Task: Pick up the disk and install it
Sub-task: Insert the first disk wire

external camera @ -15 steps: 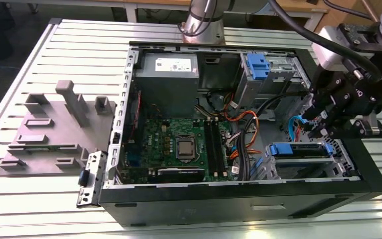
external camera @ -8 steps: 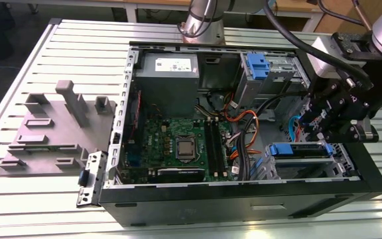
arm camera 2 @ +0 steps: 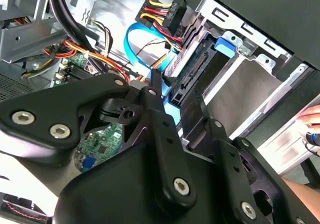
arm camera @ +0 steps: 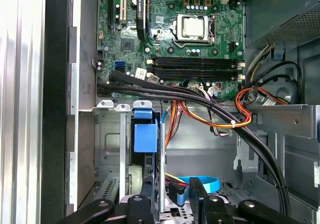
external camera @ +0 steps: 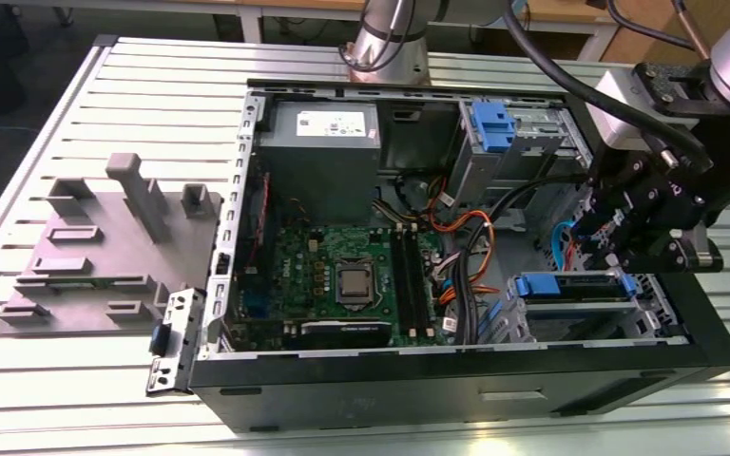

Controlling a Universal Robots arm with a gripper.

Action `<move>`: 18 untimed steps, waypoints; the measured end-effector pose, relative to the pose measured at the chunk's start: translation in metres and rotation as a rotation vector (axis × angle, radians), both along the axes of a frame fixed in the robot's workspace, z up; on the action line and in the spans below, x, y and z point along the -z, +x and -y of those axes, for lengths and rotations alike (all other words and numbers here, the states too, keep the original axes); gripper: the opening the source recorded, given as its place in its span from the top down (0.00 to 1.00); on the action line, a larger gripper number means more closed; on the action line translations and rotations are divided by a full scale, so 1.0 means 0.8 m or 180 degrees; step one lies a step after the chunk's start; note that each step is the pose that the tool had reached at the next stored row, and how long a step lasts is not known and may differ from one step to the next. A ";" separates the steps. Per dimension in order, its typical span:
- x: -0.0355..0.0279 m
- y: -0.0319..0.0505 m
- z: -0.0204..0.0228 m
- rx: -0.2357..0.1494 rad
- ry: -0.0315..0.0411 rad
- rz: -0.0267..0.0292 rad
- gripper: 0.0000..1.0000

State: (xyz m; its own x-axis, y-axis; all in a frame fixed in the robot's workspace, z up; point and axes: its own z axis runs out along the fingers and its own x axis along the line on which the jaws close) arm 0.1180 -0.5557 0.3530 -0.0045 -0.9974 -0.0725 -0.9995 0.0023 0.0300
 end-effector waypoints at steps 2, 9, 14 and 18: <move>0.0000 0.000 0.0000 0.0000 0.0000 0.0000 0.59; 0.0002 0.000 0.0000 0.0000 0.0000 0.0000 0.84; 0.0003 0.000 0.0000 0.0000 0.0000 0.0000 0.84; 0.0004 0.000 0.0009 0.0000 0.0001 0.0000 0.84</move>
